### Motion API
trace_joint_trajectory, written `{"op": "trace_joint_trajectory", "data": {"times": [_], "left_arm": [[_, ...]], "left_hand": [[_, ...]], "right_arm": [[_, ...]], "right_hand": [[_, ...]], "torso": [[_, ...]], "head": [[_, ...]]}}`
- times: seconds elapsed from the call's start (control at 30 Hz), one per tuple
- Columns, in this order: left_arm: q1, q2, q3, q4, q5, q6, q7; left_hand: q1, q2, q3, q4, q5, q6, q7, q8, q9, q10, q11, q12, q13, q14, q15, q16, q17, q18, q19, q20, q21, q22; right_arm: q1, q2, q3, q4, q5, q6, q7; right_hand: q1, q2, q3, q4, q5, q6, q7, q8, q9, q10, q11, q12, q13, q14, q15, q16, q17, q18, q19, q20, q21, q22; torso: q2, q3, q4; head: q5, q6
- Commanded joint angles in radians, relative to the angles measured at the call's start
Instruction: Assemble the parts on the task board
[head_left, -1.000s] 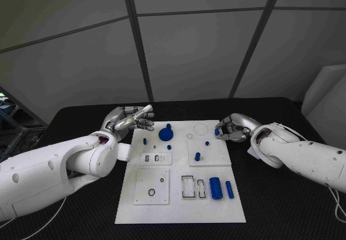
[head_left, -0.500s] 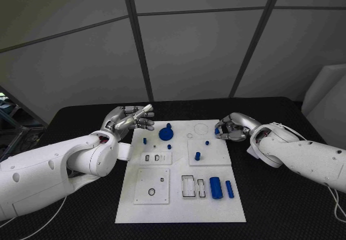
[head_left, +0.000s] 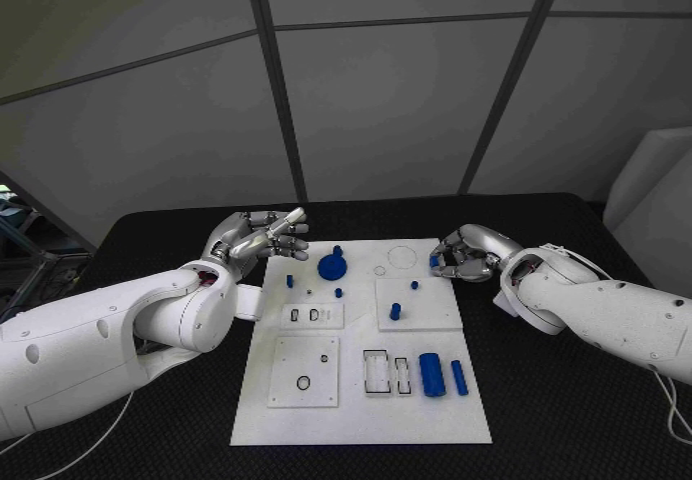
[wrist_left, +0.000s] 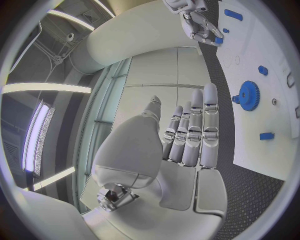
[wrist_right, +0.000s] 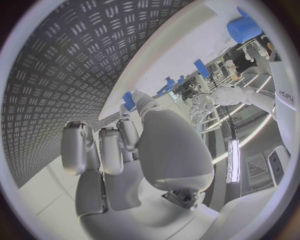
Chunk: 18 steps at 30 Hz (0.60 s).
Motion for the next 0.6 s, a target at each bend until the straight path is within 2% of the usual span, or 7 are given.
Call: {"op": "trace_joint_trajectory", "data": {"times": [0.03,0.17,0.27,0.37,0.6], "left_arm": [[0.001,0.0,0.001,0.0,-0.003,0.01,0.002],[0.001,0.001,0.001,0.0,-0.003,0.01,0.002],[0.001,0.0,0.001,0.0,-0.003,0.01,0.002],[0.001,0.0,0.001,0.0,-0.003,0.01,0.002],[0.001,-0.002,0.001,-0.001,-0.003,0.01,0.001]], "left_hand": [[0.005,0.007,-0.001,-0.005,0.004,0.004,0.004,-0.005,0.0,0.005,0.004,-0.005,-0.001,0.003,0.0,-0.007,0.001,-0.012,0.003,-0.002,0.004,-0.002],[0.005,0.007,-0.001,-0.005,0.004,0.004,0.004,-0.005,0.0,0.005,0.004,-0.005,-0.001,0.003,0.0,-0.007,0.001,-0.012,0.003,-0.002,0.004,-0.002],[0.005,0.007,-0.001,-0.005,0.004,0.004,0.004,-0.005,0.0,0.005,0.004,-0.005,-0.001,0.003,0.0,-0.007,0.001,-0.012,0.003,-0.002,0.004,-0.002],[0.005,0.007,-0.001,-0.005,0.004,0.004,0.004,-0.005,0.0,0.005,0.004,-0.005,-0.001,0.003,0.0,-0.007,0.001,-0.012,0.003,-0.002,0.004,-0.002],[0.005,0.007,-0.001,-0.005,0.004,0.004,0.004,-0.005,0.0,0.005,0.004,-0.005,-0.001,0.003,0.0,-0.007,0.001,-0.012,0.003,-0.002,0.004,-0.002]], "right_arm": [[0.002,-0.001,0.0,0.001,0.007,0.001,0.016],[0.002,0.0,0.0,0.001,0.007,-0.001,0.019],[0.002,0.0,0.0,0.001,0.01,-0.008,0.021],[0.002,-0.001,0.0,0.004,0.024,-0.024,0.023],[0.002,-0.012,0.001,0.03,0.047,-0.064,0.022]], "right_hand": [[0.004,0.015,0.003,-0.005,-0.006,0.012,-0.003,0.008,0.002,0.008,-0.001,0.005,0.003,0.075,-0.01,0.005,0.119,0.01,0.006,-0.004,0.004,0.06],[0.006,0.017,0.006,-0.006,-0.007,0.018,-0.005,0.011,0.003,0.01,-0.003,0.008,0.005,0.075,-0.012,0.006,0.121,0.01,0.008,-0.006,0.005,0.063],[0.005,0.019,0.007,-0.008,-0.01,0.039,-0.013,0.022,0.007,0.014,-0.009,0.013,0.01,0.076,-0.017,0.008,0.124,0.009,0.012,-0.009,0.008,0.068],[0.003,0.021,0.008,-0.01,-0.01,0.067,-0.026,0.037,0.014,0.023,-0.019,0.023,0.019,0.078,-0.025,0.012,0.132,0.006,0.02,-0.016,0.014,0.079],[0.002,0.025,0.009,-0.013,-0.005,0.085,-0.036,0.046,0.022,0.031,-0.028,0.031,0.027,0.081,-0.033,0.018,0.142,0.004,0.029,-0.024,0.02,0.091]], "torso": [[0.0,0.0,0.0],[0.0,0.0,-0.0006],[0.0,-0.0001,0.0003],[0.0,-0.0002,0.0004],[-0.002,0.0003,-0.0009]], "head": [[0.0,0.0],[0.0,0.0],[-0.001,-0.001],[0.0,-0.002],[0.003,-0.001]]}}
